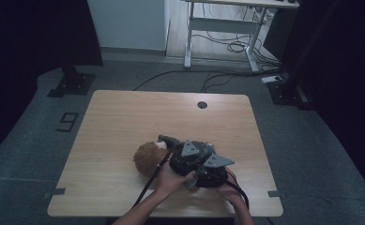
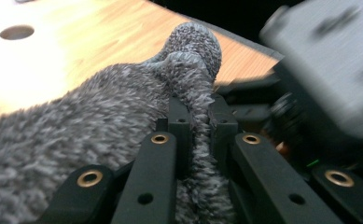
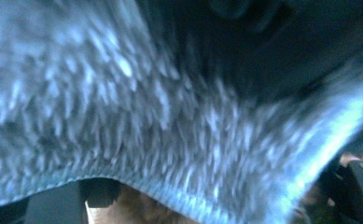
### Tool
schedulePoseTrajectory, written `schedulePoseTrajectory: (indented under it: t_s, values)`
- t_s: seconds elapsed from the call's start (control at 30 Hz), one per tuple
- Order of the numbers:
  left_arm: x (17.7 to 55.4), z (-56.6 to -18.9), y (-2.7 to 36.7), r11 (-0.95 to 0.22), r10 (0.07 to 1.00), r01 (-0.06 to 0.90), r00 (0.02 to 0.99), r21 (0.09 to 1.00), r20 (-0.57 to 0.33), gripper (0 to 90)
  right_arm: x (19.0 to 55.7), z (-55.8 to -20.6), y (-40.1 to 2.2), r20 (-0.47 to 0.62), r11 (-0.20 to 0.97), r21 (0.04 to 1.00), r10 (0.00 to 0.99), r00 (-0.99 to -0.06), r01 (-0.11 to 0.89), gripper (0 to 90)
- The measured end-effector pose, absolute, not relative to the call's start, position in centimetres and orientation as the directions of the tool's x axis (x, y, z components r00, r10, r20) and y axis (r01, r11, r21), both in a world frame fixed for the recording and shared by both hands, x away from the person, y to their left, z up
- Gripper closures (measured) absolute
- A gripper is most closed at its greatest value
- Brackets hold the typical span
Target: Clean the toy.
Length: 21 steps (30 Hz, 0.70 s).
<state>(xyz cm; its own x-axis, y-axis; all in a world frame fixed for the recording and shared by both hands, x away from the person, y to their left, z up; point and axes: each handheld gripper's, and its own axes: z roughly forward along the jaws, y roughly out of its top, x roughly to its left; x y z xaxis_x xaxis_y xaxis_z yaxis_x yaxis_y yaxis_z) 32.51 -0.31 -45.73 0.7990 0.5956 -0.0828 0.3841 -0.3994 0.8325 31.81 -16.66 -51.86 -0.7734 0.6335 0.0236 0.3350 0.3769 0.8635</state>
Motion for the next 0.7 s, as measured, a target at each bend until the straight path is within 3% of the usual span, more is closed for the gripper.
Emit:
schedulePoseTrajectory:
  t_s: [0.47,0.7]
  values:
    - [29.8,-45.3,7.4,-0.374,0.733,0.268,0.672,0.888,0.106,83.2,31.7,-52.2,-17.1,0.018,0.368,0.875,0.625,-0.780,0.315,27.9]
    - [30.4,-45.9,13.1,-0.287,0.784,0.337,0.620,0.896,0.018,83.2,31.8,-52.3,-17.0,0.029,0.356,0.878,0.626,-0.779,0.320,28.1]
